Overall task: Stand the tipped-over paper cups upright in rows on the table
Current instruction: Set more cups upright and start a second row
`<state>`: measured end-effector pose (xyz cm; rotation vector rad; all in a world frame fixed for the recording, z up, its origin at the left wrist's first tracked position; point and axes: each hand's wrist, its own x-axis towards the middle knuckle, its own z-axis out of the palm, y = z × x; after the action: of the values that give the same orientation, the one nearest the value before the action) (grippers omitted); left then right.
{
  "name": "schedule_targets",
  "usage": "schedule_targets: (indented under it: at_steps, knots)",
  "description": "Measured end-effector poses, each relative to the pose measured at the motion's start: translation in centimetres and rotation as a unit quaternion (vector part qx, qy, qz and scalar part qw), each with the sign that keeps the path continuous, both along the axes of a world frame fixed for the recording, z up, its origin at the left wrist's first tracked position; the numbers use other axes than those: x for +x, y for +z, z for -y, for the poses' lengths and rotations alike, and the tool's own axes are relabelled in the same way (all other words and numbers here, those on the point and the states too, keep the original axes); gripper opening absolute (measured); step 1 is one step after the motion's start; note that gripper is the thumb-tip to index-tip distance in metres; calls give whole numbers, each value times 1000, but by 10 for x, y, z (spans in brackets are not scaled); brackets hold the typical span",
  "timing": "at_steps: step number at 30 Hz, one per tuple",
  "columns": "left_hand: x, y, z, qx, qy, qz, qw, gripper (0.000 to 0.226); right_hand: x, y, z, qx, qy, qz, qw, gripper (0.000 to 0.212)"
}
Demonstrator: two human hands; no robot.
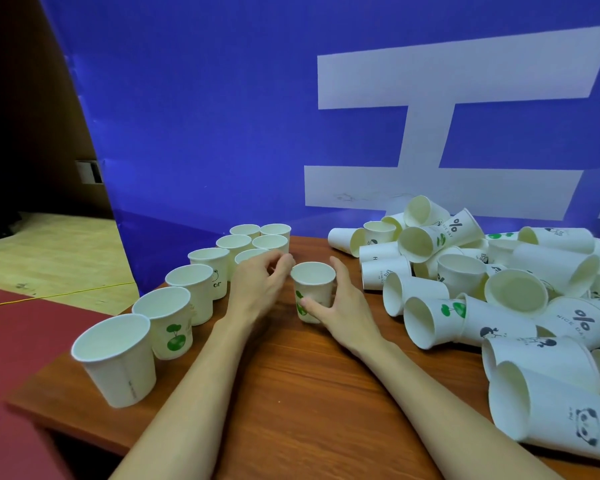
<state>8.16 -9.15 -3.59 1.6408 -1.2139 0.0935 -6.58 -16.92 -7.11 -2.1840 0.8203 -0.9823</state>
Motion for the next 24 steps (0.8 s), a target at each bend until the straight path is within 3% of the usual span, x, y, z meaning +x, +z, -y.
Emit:
schedule_targets:
  at_steps: [4,8,11,16,24]
  knots:
    - [-16,11,-1,-25,-41,66,997,10,1,-2,2,47,22,-23,998,105]
    - [-20,11,-3,39,-68,121,990,16,1,-7,5,73,38,-42,996,111]
    - [-22,14,-7,84,-36,153,984,24,-2,-5,6,79,35,-56,995,100]
    - [-31,20,-25,139,12,235,962,17,-5,-5,5,76,34,-67,994,83]
    - [-14,22,-71,170,70,221,958,19,-9,-4,2,66,41,-94,993,66]
